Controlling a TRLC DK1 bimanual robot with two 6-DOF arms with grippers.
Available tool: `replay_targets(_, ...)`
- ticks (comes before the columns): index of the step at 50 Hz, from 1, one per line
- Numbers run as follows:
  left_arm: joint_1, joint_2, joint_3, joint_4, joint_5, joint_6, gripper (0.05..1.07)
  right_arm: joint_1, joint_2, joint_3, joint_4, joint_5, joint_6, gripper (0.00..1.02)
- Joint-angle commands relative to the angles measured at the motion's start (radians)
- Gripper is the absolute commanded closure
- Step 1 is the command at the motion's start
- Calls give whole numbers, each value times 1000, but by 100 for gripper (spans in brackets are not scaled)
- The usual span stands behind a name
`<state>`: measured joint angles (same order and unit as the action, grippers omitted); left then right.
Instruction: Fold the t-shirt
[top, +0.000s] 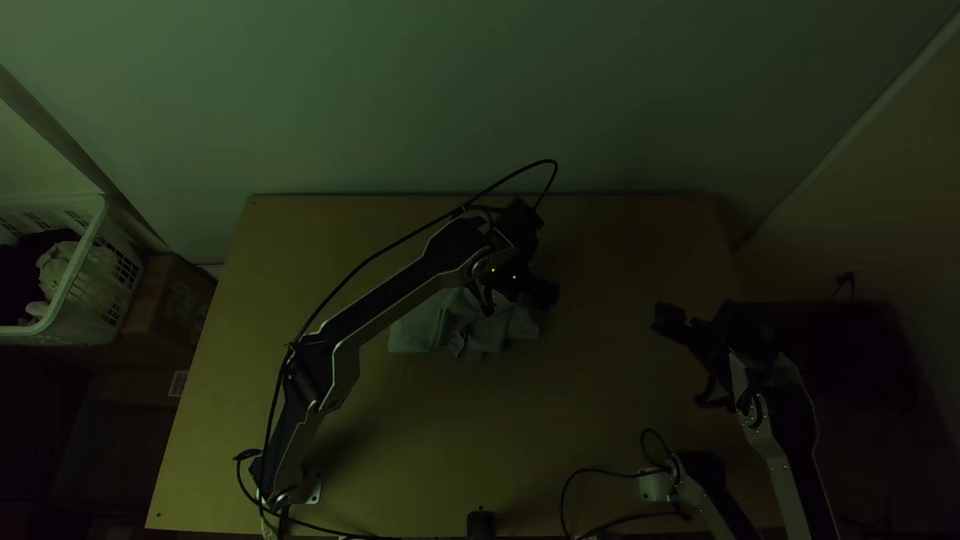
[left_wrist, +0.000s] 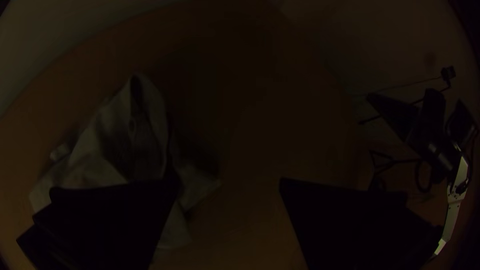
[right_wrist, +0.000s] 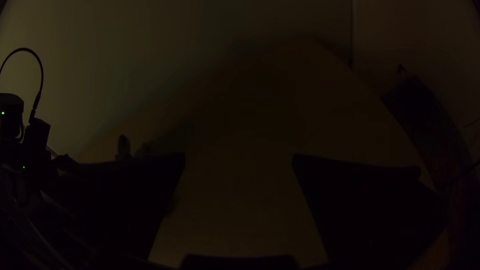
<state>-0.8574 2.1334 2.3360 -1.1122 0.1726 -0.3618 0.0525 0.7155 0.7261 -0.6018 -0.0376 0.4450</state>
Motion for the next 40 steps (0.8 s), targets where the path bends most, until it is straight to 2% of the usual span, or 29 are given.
replay_targets(1,49,-38,-9,-14,-42,26,9,7,7,-19,17,7,15,4)
replay_targets(9,116,-92,-15,-44,-85,60,9,7,-2,10,17,8,-6,4)
replay_targets(28,331,-382,-164,-64,-127,113,9,-2,-27,179,74,8,-226,4)
replay_targets(40,509,-587,-348,-51,-127,142,9,-14,-56,228,114,8,-315,4)
